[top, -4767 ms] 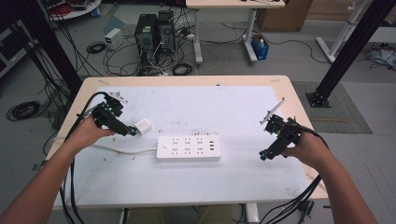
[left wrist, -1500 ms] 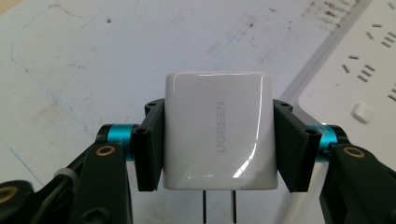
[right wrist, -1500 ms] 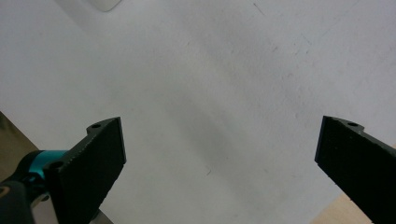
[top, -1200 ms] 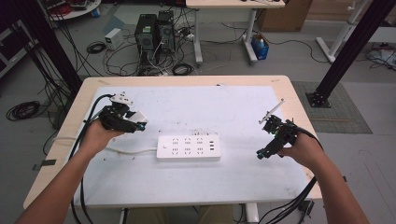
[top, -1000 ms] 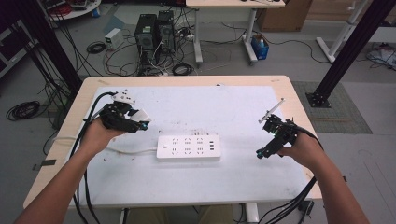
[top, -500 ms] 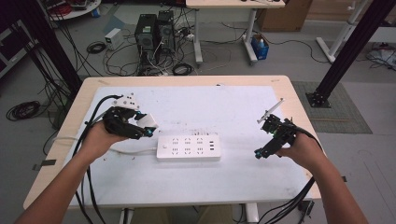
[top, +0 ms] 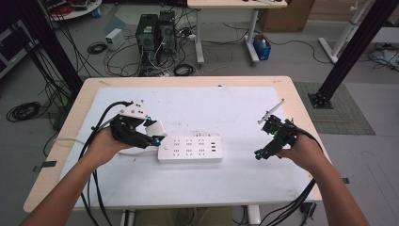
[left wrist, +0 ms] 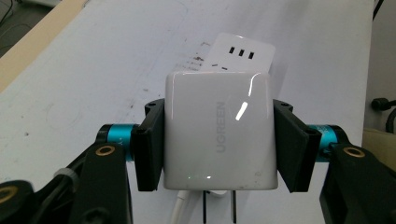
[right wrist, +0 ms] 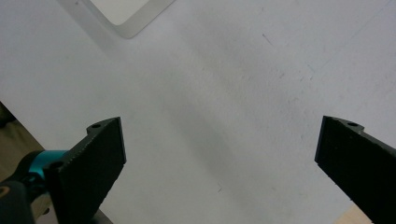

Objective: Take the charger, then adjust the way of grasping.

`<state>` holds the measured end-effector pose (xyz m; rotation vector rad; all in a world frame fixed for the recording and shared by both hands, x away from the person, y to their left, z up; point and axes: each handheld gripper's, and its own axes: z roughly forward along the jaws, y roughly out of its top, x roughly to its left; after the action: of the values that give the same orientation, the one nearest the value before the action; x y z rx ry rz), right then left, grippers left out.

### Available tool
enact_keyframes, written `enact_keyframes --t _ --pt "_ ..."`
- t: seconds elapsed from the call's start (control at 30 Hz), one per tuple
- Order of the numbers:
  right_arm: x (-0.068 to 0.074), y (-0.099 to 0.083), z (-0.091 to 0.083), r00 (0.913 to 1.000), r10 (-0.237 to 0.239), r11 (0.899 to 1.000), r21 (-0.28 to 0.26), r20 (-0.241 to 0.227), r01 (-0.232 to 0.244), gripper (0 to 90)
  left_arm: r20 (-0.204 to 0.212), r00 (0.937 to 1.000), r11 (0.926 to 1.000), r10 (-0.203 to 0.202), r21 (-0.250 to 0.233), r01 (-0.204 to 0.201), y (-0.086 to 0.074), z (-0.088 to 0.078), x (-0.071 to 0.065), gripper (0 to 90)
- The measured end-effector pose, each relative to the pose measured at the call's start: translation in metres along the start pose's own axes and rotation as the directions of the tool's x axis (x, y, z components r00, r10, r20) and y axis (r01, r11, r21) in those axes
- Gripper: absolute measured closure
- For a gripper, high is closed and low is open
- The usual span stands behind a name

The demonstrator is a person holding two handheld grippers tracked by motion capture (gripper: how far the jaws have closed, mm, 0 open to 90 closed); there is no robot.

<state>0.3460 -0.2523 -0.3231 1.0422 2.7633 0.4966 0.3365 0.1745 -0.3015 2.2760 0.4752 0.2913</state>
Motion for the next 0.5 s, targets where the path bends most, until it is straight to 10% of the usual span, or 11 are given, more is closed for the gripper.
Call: enact_keyframes --t 0.5 --pt "0.0017 -0.0009 -0.0035 0.9959 0.086 0.994 -0.071 -0.029 -0.088 1.1 0.024 0.999 0.9992 0.038 -0.013 -0.038 0.0011 0.0077 -0.002 42.6"
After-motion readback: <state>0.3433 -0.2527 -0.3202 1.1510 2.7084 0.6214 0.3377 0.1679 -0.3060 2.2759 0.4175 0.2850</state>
